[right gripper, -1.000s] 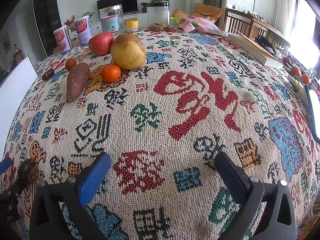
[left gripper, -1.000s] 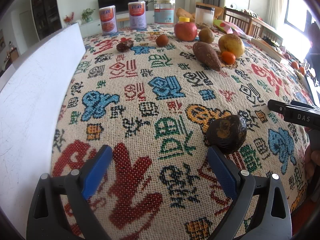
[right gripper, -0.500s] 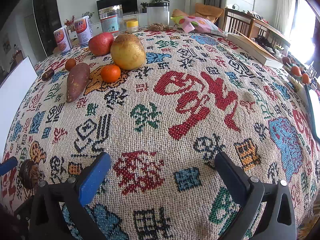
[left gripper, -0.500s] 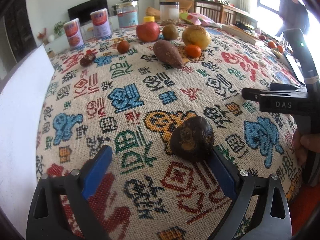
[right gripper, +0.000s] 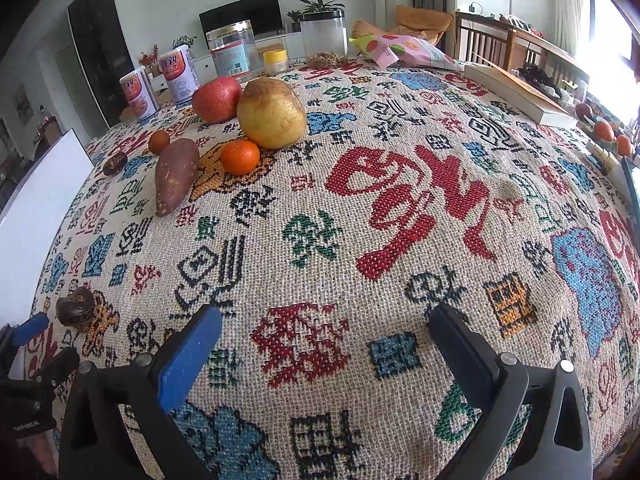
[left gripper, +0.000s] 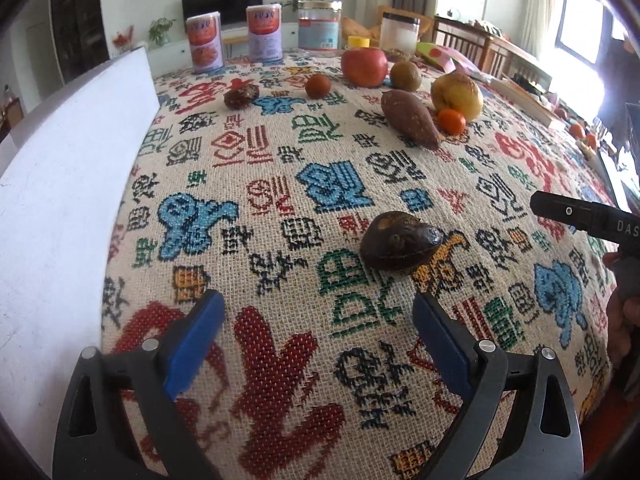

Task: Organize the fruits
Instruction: 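Move left toward the dark brown round fruit while right grasps the second sweet potato, then close the left gripper on the brown round fruit while right holds the sweet potato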

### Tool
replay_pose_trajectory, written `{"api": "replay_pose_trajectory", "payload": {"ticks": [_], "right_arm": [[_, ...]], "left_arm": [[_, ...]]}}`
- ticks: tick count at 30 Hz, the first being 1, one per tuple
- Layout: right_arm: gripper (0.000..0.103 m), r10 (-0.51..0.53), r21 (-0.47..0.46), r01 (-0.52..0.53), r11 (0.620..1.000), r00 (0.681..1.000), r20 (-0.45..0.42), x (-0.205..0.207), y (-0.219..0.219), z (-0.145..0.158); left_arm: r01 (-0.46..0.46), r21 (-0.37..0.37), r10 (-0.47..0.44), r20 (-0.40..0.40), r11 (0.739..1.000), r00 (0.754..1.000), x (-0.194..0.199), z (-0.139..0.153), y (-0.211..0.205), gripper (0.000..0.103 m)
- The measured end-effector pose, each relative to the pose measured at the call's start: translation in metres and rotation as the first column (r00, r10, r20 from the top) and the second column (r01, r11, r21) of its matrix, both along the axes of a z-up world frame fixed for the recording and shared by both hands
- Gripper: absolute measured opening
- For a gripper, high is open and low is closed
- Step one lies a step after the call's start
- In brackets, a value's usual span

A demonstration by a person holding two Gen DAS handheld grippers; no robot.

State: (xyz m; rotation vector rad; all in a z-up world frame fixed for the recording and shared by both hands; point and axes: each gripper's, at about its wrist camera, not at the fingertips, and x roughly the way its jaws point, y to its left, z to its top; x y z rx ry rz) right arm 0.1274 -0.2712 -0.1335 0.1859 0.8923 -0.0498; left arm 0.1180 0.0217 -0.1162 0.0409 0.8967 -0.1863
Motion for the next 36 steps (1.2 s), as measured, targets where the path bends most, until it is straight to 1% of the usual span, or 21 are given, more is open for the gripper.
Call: {"api": "replay_pose_trajectory", "payload": {"ticks": [2, 4, 5, 6, 7, 8, 9, 10, 11, 13, 14, 15, 18, 21, 24, 28, 30, 32, 33, 35, 36], "right_arm": [[0.102, 0.087, 0.102, -0.087, 0.991, 0.996, 0.001, 0.01, 0.014, 0.004], [0.097, 0.174, 0.152, -0.169, 0.974, 0.984, -0.023, 0.033, 0.035, 0.008], [0.091, 0.205, 0.157, -0.198, 0.968, 0.978, -0.03, 0.046, 0.047, 0.011], [0.088, 0.225, 0.148, -0.218, 0.965, 0.974, -0.033, 0.06, 0.058, 0.015], [0.088, 0.239, 0.131, -0.232, 0.964, 0.97, -0.038, 0.074, 0.069, 0.017], [0.085, 0.254, 0.101, -0.249, 0.963, 0.966, -0.041, 0.088, 0.08, 0.019], [0.079, 0.27, 0.057, -0.267, 0.962, 0.962, -0.047, 0.102, 0.092, 0.02], [0.076, 0.279, 0.021, -0.278, 0.96, 0.958, -0.061, 0.114, 0.102, 0.018], [0.072, 0.28, -0.006, -0.281, 0.96, 0.956, -0.084, 0.127, 0.11, 0.015], [0.067, 0.245, -0.05, -0.254, 0.966, 0.96, -0.135, 0.145, 0.116, 0.005], [0.055, 0.227, -0.078, -0.236, 0.968, 0.967, -0.115, 0.147, 0.116, 0.006], [0.04, 0.219, -0.089, -0.229, 0.969, 0.97, -0.108, 0.148, 0.115, 0.008], [0.039, 0.255, 0.001, -0.256, 0.967, 0.961, -0.104, 0.131, 0.106, 0.009], [0.039, 0.305, 0.016, -0.305, 0.952, 0.947, -0.099, 0.088, 0.088, 0.01], [0.039, 0.31, -0.003, -0.312, 0.95, 0.946, -0.096, 0.041, 0.065, 0.009], [0.039, 0.23, -0.085, -0.233, 0.969, 0.972, -0.049, -0.01, 0.033, 0.006], [0.039, 0.188, -0.087, -0.19, 0.978, 0.982, -0.031, -0.014, 0.025, 0.009], [0.042, 0.173, -0.133, -0.171, 0.976, 0.985, 0.003, -0.014, 0.028, 0.013], [0.049, 0.171, -0.16, -0.169, 0.972, 0.985, -0.004, -0.012, 0.032, 0.01], [0.053, 0.184, -0.181, -0.189, 0.965, 0.982, -0.043, -0.008, 0.038, 0.003], [0.057, 0.187, -0.18, -0.189, 0.965, 0.982, -0.029, -0.009, 0.039, 0.005]], "left_arm": [[-0.002, -0.012, 0.002, 0.002, 1.0, 1.0, 0.0, 0.001, 0.002, 0.096], [-0.004, -0.02, 0.004, 0.004, 1.0, 1.0, 0.0, 0.001, 0.003, 0.096], [-0.004, -0.024, 0.004, 0.005, 1.0, 1.0, 0.0, 0.001, 0.004, 0.096], [-0.005, -0.028, 0.005, 0.005, 1.0, 1.0, 0.0, 0.001, 0.004, 0.096], [-0.005, -0.032, 0.006, 0.006, 0.999, 1.0, 0.0, 0.001, 0.005, 0.096], [-0.006, -0.037, 0.007, 0.007, 0.999, 1.0, 0.0, 0.001, 0.005, 0.096], [-0.007, -0.04, 0.007, 0.007, 0.999, 1.0, 0.0, 0.001, 0.006, 0.096], [-0.008, -0.043, 0.009, 0.008, 0.999, 1.0, 0.0, 0.002, 0.006, 0.096], [-0.009, -0.045, 0.009, 0.008, 0.999, 1.0, 0.0, 0.001, 0.007, 0.096], [-0.009, -0.049, 0.009, 0.009, 0.999, 1.0, -0.001, 0.002, 0.008, 0.096], [-0.009, -0.051, 0.009, 0.009, 0.999, 1.0, -0.001, 0.002, 0.008, 0.096], [-0.009, -0.053, 0.009, 0.01, 0.999, 1.0, -0.001, 0.002, 0.009, 0.096], [-0.008, -0.059, 0.009, 0.01, 0.998, 1.0, -0.001, 0.002, 0.009, 0.096], [-0.008, -0.06, 0.009, 0.011, 0.998, 1.0, -0.001, 0.002, 0.009, 0.096], [-0.008, -0.056, 0.009, 0.01, 0.998, 1.0, -0.001, 0.001, 0.009, 0.096], [-0.008, -0.037, 0.008, 0.008, 0.999, 1.0, -0.001, 0.001, 0.007, 0.096], [-0.007, -0.021, 0.007, 0.006, 1.0, 1.0, -0.001, 0.0, 0.005, 0.096], [-0.005, -0.012, 0.005, 0.004, 1.0, 1.0, 0.0, 0.0, 0.003, 0.096], [-0.004, -0.01, 0.004, 0.004, 1.0, 1.0, 0.0, 0.0, 0.002, 0.096], [-0.004, -0.008, 0.004, 0.003, 1.0, 1.0, -0.001, 0.0, 0.001, 0.096], [-0.005, -0.002, 0.005, 0.002, 1.0, 1.0, -0.001, 0.0, -0.001, 0.096]]}}
